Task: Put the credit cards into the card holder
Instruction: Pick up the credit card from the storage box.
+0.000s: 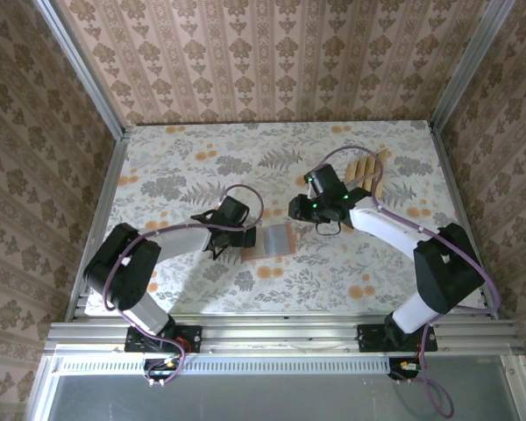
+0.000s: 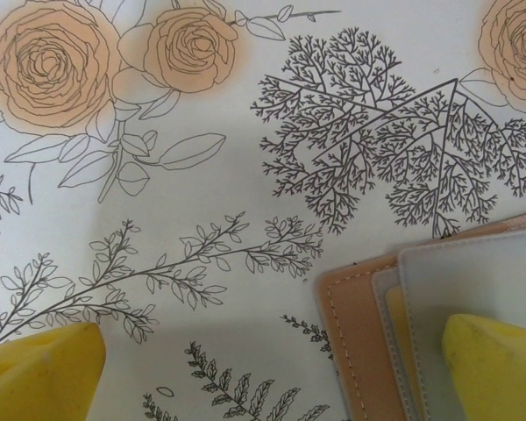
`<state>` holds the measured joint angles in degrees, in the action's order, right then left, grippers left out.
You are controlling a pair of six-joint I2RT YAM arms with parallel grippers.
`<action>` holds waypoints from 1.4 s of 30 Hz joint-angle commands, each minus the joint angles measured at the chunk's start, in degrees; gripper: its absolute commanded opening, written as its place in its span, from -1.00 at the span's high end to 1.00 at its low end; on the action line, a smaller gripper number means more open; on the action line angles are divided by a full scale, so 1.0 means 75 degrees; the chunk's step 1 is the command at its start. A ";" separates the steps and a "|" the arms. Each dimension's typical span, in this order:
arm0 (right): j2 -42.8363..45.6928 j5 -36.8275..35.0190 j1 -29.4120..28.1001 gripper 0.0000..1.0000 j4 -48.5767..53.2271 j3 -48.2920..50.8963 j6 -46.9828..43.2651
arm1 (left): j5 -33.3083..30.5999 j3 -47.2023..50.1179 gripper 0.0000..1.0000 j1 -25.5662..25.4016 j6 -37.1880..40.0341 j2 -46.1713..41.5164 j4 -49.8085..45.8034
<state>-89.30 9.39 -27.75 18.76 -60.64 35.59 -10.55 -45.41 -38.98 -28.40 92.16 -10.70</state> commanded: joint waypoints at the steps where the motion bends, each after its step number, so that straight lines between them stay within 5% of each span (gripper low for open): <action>1: 0.0393 -0.0502 0.0478 0.26 0.0706 -0.0080 -0.0268 | 0.0002 -0.0221 -1.00 -0.0024 0.0145 -0.0022 -0.0297; 15: -0.0116 -0.1517 0.1984 0.25 0.1825 -0.0959 -0.1173 | 0.1241 -0.2193 -1.00 -0.0018 -0.0291 -0.0935 -0.1687; 32: -0.0945 -0.2728 0.2859 0.38 0.2420 -0.2068 -0.1554 | 0.2016 -0.4743 -1.00 -0.0273 -0.3935 -0.0765 -0.3049; 42: -0.1224 -0.2915 0.3079 0.41 0.2369 -0.2039 -0.1582 | 0.1919 -0.7189 -1.00 -0.0747 -0.4815 0.0040 -0.4432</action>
<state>-97.60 -10.17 -5.02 35.00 -74.94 24.36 3.68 -95.98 -43.86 -60.93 90.87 -38.81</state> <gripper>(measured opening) 0.299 0.999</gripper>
